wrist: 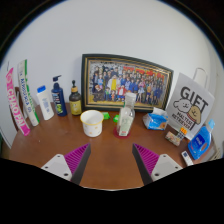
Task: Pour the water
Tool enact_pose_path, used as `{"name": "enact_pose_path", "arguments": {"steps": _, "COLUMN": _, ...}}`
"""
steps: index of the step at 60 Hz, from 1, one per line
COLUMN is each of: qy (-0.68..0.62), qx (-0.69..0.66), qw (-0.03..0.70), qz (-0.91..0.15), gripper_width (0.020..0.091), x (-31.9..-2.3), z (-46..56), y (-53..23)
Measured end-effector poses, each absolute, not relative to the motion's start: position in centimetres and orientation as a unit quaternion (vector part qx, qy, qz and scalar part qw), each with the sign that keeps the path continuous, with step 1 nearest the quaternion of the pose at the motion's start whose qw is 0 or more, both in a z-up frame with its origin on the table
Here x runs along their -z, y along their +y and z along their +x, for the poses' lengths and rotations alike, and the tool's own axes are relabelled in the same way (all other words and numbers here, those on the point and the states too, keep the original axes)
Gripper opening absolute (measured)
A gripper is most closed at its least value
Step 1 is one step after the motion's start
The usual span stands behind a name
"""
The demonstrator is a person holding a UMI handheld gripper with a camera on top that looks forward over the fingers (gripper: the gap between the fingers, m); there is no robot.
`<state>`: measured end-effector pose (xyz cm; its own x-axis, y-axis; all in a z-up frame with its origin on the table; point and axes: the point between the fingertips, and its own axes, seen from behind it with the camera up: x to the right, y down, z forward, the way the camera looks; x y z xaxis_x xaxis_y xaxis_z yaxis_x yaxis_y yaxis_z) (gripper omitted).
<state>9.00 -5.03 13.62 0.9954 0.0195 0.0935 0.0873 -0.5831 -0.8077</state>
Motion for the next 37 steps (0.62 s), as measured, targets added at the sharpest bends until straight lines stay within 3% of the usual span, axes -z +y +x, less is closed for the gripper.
{"name": "enact_pose_path", "arguments": {"steps": 19, "qy": -0.036, "qx": 0.051, "qw": 0.433, "qz": -0.899, "gripper_width": 0.0855, "x": -16.3, "z": 5.0, "y": -19.5}}
{"name": "enact_pose_path", "arguments": {"steps": 37, "qy": -0.033, "qx": 0.057, "qw": 0.455, "qz": -0.888, "gripper_width": 0.0856, "x": -18.7, "z": 4.1, "y": -21.4}}
